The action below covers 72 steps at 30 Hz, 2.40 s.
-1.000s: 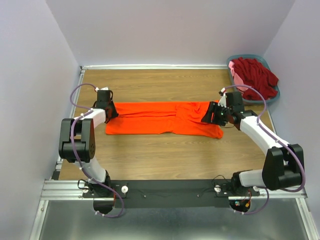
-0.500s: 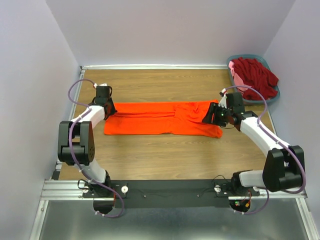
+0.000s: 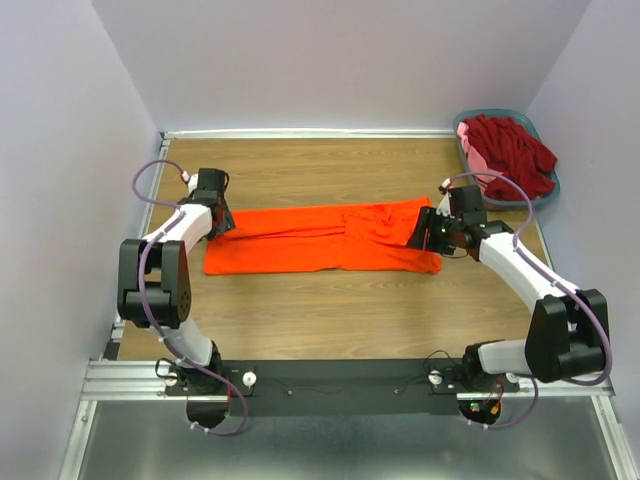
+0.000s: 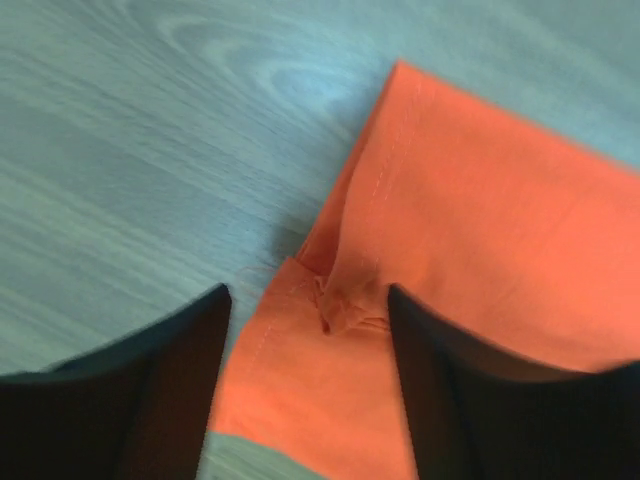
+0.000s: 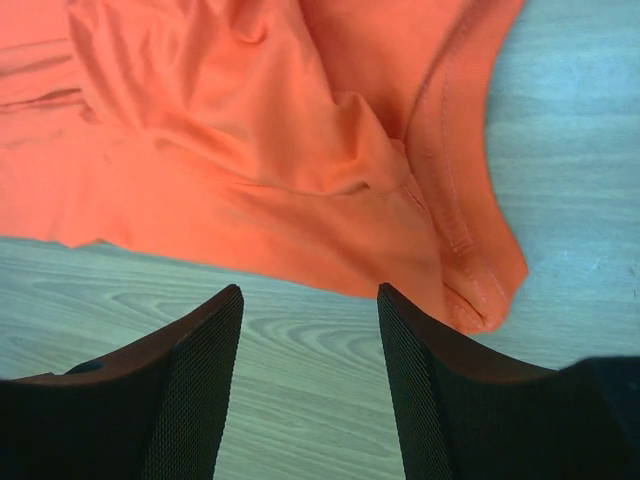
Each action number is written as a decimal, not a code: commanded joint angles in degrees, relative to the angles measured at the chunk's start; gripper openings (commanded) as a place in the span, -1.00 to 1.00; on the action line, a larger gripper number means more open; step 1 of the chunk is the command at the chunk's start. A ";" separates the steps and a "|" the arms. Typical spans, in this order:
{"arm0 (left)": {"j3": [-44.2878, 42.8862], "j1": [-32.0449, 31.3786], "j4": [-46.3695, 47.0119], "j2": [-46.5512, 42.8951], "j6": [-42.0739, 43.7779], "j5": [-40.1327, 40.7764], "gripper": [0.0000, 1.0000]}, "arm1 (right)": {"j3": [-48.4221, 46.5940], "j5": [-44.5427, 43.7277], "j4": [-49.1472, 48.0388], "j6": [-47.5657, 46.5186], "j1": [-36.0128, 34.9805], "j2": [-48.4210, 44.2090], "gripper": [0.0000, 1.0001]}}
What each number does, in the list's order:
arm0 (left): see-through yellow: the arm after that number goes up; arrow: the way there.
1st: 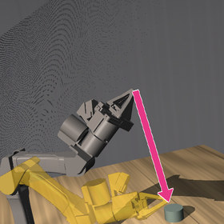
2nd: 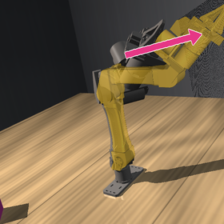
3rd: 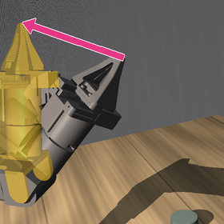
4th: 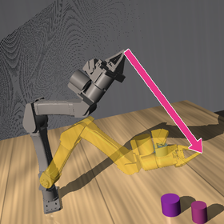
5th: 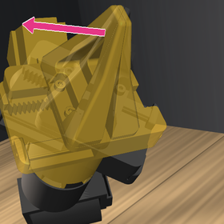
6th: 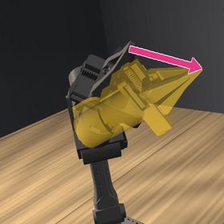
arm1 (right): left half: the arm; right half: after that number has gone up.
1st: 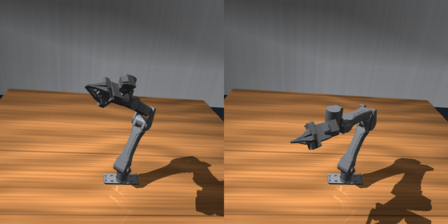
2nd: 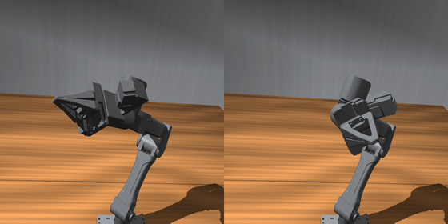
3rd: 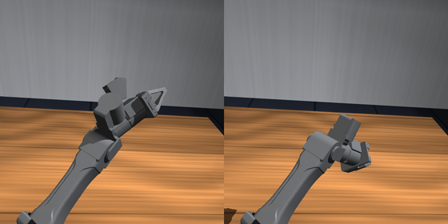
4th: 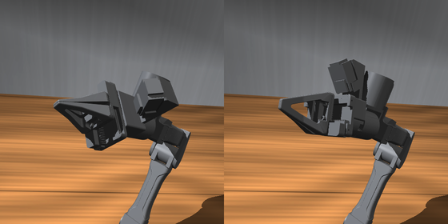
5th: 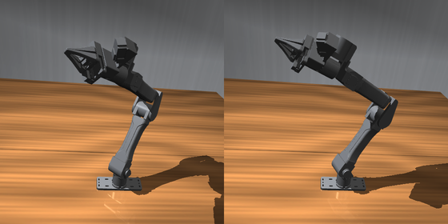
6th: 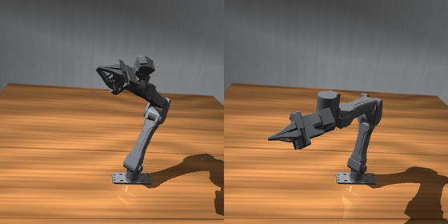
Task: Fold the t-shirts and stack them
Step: Fold the tshirt
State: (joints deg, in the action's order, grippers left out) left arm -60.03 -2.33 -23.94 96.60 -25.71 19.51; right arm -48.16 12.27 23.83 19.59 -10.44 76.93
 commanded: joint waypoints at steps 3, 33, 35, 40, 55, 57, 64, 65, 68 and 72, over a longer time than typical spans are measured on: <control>-3.08 -3.90 -3.21 -7.64 -3.64 4.75 0.64 | -6.24 -3.04 1.13 -2.54 -3.88 2.61 0.22; -23.81 -32.48 20.87 18.62 -4.34 -22.15 0.35 | -26.54 1.88 -7.05 -1.66 -2.66 31.09 0.04; -24.43 -32.91 19.73 20.11 -4.08 -21.09 0.30 | -26.72 2.58 -7.13 -1.67 -2.57 31.09 0.04; -24.87 -33.18 19.11 22.05 -3.12 -19.95 0.14 | -27.60 3.46 -7.14 -1.67 -2.31 31.88 0.04; -28.39 -33.79 16.65 27.50 -1.71 -16.17 -0.33 | -29.01 4.34 -7.14 -1.40 -1.69 32.94 0.05; -28.21 -33.80 16.47 27.07 -1.71 -15.29 -0.62 | -29.18 4.43 -7.14 -1.49 -1.61 33.11 0.05; -25.14 -32.83 17.70 22.41 -1.00 -14.41 -0.88 | -29.71 4.95 -7.14 -2.19 -1.43 34.08 0.05; -24.27 -32.48 18.66 21.45 -1.18 -14.76 -0.88 | -29.97 5.21 -7.14 -2.54 -1.17 34.17 0.05; -21.89 -30.72 19.54 21.00 -2.41 -16.86 -0.88 | -30.50 5.92 -7.22 -3.07 -0.82 34.52 0.05; -20.74 -30.46 21.48 21.00 -3.28 -20.11 -0.87 | -31.64 6.88 -7.31 -3.77 -0.64 35.48 0.05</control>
State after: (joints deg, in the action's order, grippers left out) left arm -82.28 -33.61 -4.99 119.68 -27.81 1.96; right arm -76.97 16.99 17.41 17.43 -11.55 110.50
